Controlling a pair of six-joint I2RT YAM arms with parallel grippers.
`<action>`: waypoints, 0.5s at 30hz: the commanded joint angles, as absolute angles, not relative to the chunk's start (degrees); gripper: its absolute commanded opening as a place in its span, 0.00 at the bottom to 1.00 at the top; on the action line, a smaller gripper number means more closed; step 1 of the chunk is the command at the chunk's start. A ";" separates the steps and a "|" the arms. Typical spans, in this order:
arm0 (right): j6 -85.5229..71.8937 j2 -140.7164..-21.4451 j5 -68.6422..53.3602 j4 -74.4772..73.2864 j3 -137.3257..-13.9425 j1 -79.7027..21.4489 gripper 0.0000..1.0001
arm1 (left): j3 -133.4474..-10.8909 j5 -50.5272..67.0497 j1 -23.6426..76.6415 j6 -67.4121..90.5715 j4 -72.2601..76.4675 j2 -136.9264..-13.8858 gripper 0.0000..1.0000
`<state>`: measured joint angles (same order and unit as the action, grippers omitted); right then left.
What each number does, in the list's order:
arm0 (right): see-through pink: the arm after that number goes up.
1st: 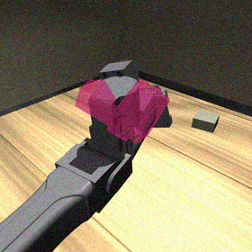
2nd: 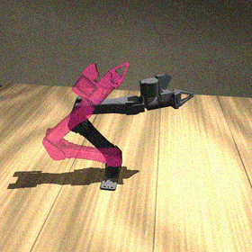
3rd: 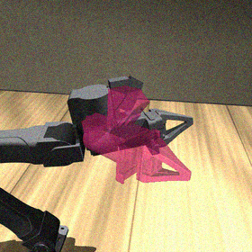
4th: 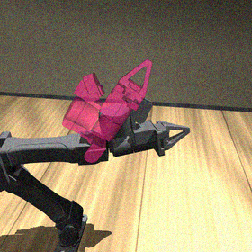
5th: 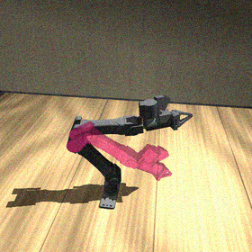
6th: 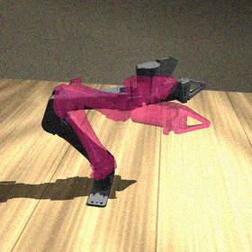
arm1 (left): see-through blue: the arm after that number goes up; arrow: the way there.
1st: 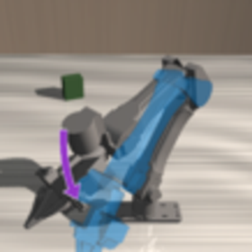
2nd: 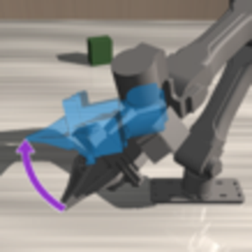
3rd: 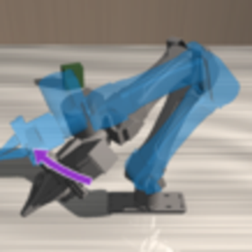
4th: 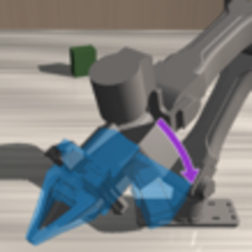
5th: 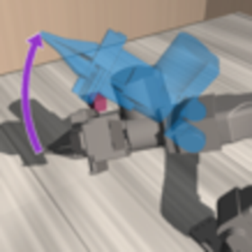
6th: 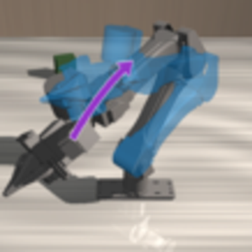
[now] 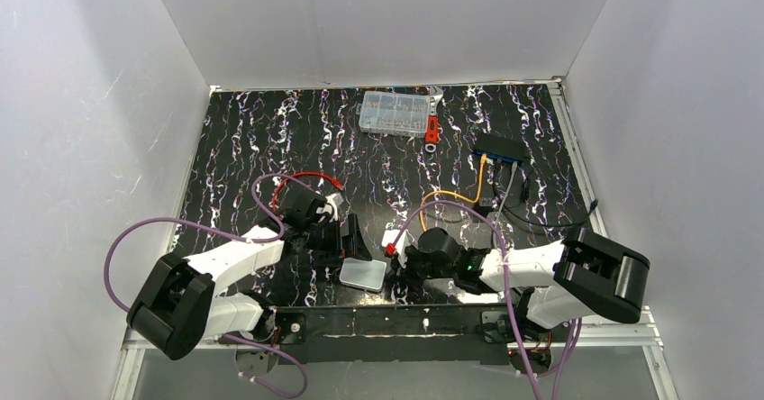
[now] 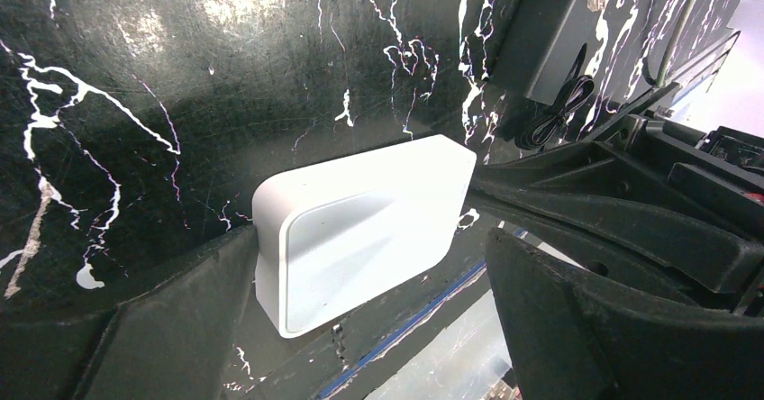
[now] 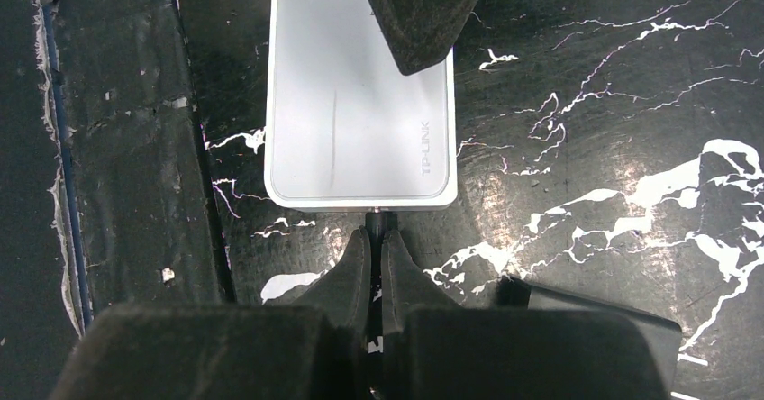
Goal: Insert the plug into the switch port
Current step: Insert the connector into the switch port.
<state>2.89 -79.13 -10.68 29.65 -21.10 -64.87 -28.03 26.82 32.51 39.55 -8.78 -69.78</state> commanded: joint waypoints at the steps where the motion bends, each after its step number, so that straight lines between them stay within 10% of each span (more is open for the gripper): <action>1: 3.77 -79.52 -10.30 37.72 -24.73 -65.39 0.01 | -27.28 26.30 33.90 38.04 -11.39 -71.14 0.98; 15: 7.39 -82.30 -11.15 39.82 -29.53 -65.16 0.01 | -26.38 26.18 38.89 40.18 -8.78 -71.23 0.97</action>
<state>4.65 -81.16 -10.67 27.92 -23.17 -64.93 -28.25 23.76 35.36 39.00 -8.92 -69.23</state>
